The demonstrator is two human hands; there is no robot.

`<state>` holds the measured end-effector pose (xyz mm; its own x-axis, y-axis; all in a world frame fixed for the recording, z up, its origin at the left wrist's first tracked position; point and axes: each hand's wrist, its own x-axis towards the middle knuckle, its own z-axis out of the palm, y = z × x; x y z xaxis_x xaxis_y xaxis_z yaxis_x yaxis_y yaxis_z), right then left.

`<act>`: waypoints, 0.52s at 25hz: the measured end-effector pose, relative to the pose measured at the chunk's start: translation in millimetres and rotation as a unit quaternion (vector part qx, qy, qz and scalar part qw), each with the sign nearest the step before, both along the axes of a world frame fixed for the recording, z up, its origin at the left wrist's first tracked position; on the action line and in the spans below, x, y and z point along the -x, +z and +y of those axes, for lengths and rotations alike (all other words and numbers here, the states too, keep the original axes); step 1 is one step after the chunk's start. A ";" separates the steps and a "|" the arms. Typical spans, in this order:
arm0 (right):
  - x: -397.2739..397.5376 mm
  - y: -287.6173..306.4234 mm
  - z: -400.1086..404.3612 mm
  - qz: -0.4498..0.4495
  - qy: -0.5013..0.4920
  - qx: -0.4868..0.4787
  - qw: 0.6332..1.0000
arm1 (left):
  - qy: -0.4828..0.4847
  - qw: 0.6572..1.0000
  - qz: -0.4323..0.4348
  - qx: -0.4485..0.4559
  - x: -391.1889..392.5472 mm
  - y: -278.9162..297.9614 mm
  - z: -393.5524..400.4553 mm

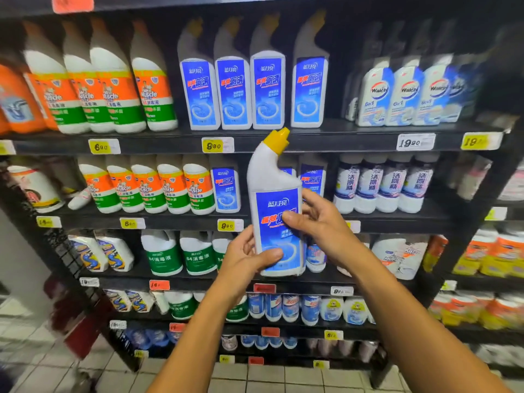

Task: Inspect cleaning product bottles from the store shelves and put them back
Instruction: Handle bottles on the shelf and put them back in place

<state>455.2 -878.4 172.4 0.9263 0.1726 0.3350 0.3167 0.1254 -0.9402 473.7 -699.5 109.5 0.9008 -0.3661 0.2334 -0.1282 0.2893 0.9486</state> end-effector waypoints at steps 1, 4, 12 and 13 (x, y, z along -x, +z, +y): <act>7.5 7.2 -5.7 -0.014 -0.004 0.006 1.000 | 0.008 1.000 -0.013 -0.002 7.2 7.0 -5.9; 24.0 27.8 -20.6 -0.053 -0.003 0.015 0.998 | 0.020 0.999 -0.050 -0.005 20.9 28.2 -20.9; 44.3 56.7 -30.2 -0.081 -0.012 0.000 0.997 | 0.007 0.998 -0.063 0.004 40.8 61.5 -29.2; 44.9 59.1 -28.7 -0.080 -0.012 -0.005 0.997 | 0.005 0.998 -0.059 0.006 42.9 64.5 -28.3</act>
<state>410.3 -907.0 231.5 0.8646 0.1469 0.4806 0.4657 0.1249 -0.8761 430.9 -727.8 174.0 0.8704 -0.3542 0.3421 -0.2414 0.2986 0.9233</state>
